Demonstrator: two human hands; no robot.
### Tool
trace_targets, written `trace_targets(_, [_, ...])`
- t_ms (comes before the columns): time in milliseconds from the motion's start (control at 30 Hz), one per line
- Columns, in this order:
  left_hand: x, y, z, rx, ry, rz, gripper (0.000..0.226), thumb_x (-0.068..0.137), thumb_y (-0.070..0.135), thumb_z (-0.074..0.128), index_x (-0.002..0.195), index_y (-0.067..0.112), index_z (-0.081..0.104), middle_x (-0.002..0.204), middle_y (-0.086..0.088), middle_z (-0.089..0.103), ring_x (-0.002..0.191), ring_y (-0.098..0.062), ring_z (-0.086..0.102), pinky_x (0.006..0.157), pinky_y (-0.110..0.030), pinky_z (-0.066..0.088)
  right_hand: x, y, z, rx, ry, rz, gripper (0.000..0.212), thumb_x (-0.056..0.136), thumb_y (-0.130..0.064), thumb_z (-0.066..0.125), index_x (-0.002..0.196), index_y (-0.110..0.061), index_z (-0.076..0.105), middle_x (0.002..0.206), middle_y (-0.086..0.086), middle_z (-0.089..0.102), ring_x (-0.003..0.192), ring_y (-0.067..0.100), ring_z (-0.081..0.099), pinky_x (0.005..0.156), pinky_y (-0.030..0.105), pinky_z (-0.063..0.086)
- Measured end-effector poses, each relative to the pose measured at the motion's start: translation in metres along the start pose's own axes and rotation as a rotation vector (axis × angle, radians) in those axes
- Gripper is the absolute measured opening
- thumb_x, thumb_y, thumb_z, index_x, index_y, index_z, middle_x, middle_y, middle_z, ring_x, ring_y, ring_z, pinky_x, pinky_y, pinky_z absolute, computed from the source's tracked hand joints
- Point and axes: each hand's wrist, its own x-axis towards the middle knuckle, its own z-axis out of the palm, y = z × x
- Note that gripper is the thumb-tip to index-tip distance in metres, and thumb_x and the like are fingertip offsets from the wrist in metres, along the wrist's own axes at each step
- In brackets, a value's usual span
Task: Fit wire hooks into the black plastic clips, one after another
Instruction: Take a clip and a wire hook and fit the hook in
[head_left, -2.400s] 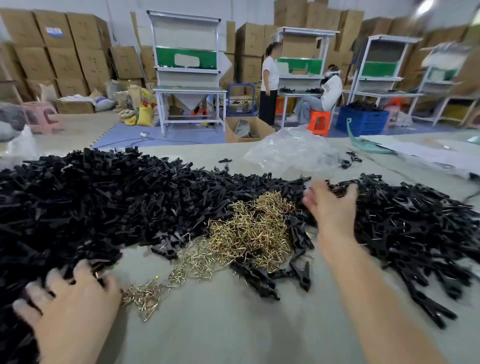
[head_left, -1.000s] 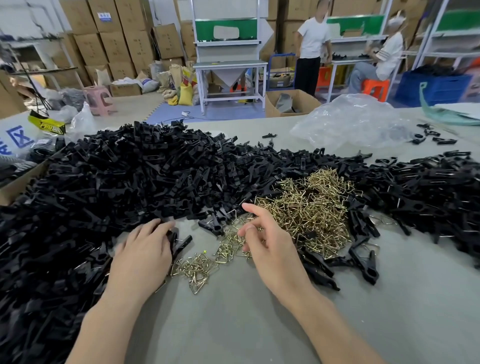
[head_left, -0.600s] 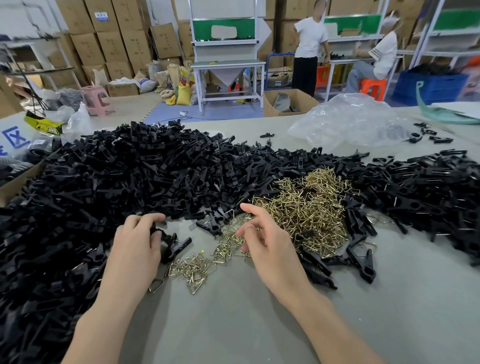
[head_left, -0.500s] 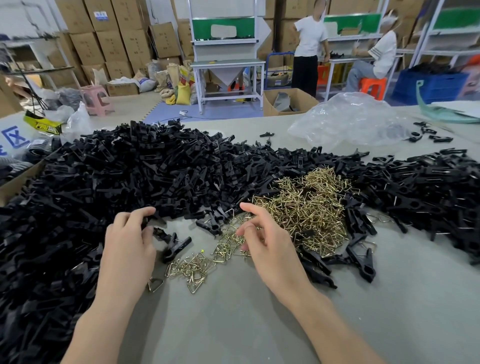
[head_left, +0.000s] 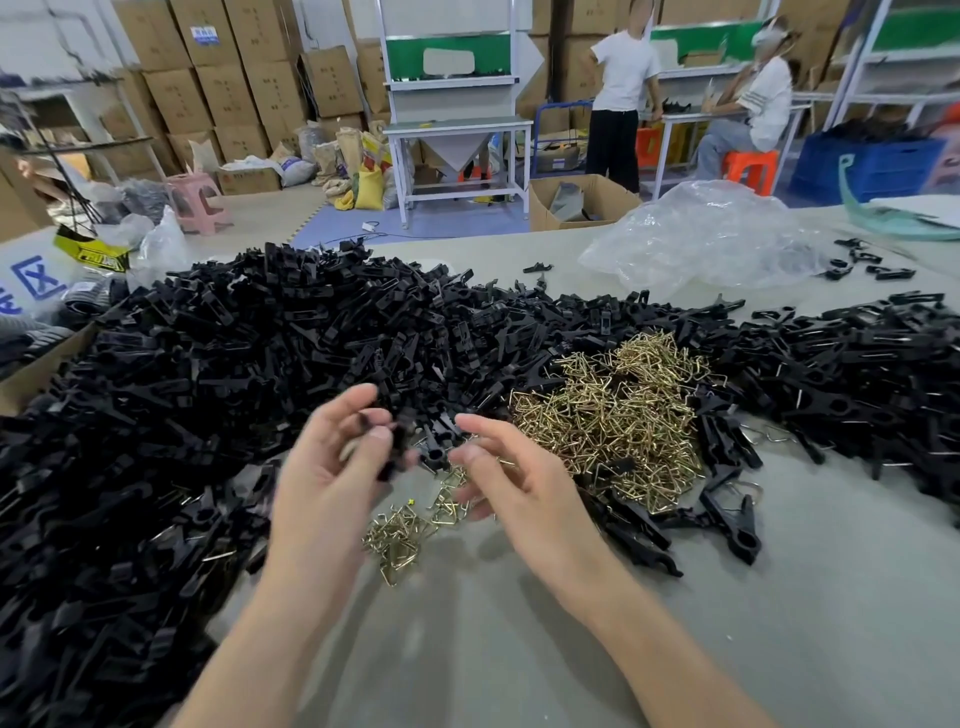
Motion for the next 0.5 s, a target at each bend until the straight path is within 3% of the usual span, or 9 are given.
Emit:
trace_targets(67, [-0.01, -0.005, 0.014, -0.006, -0.08, -0.021, 0.036, 0.098, -0.003, 0.053, 0.113, 0.026, 0.067, 0.094, 0.005, 0.07, 0.087, -0.012, 0.068, 0.077, -0.022, 0.057, 0.001, -0.002, 0.005, 0.084, -0.034, 0.018, 0.029, 0.101, -0.023, 0.061, 0.13, -0.029, 0.063, 0.104, -0.01, 0.073, 0.08, 0.01, 0.073, 0.067, 0.023, 0.058])
trace_targets(267, [-0.022, -0.008, 0.027, 0.062, -0.119, -0.023, 0.037, 0.099, -0.005, 0.051, 0.119, 0.023, 0.062, 0.099, 0.005, 0.074, 0.089, -0.006, 0.071, 0.069, -0.014, 0.054, 0.002, 0.0, 0.003, 0.194, -0.005, 0.019, 0.024, 0.1, -0.011, 0.061, 0.113, -0.027, 0.074, 0.106, 0.002, 0.076, 0.081, 0.009, 0.069, 0.066, 0.025, 0.057])
trace_targets(333, [-0.022, -0.008, 0.027, 0.051, -0.121, -0.032, 0.037, 0.099, -0.005, 0.051, 0.121, 0.023, 0.061, 0.101, 0.002, 0.075, 0.095, -0.01, 0.071, 0.076, -0.019, 0.056, 0.003, 0.001, 0.002, 0.207, 0.002, 0.038, 0.023, 0.1, -0.009, 0.061, 0.112, -0.023, 0.075, 0.107, 0.002, 0.076, 0.085, 0.009, 0.068, 0.068, 0.024, 0.057])
trace_targets(400, [-0.022, -0.007, 0.028, -0.041, -0.112, -0.071, 0.038, 0.098, -0.006, 0.05, 0.123, 0.021, 0.059, 0.102, -0.003, 0.074, 0.105, -0.019, 0.071, 0.088, -0.031, 0.056, 0.004, 0.001, 0.0, 0.222, 0.022, 0.054, 0.022, 0.1, -0.009, 0.061, 0.109, -0.02, 0.077, 0.106, -0.002, 0.077, 0.084, 0.008, 0.068, 0.069, 0.021, 0.056])
trace_targets(500, [-0.018, -0.002, 0.026, -0.266, -0.05, -0.15, 0.039, 0.097, -0.009, 0.048, 0.125, 0.016, 0.058, 0.101, -0.007, 0.072, 0.102, -0.024, 0.072, 0.086, -0.031, 0.059, 0.007, 0.002, -0.003, 0.295, 0.067, 0.081, 0.017, 0.1, -0.011, 0.061, 0.108, -0.019, 0.075, 0.102, 0.0, 0.077, 0.086, 0.01, 0.072, 0.074, 0.027, 0.06])
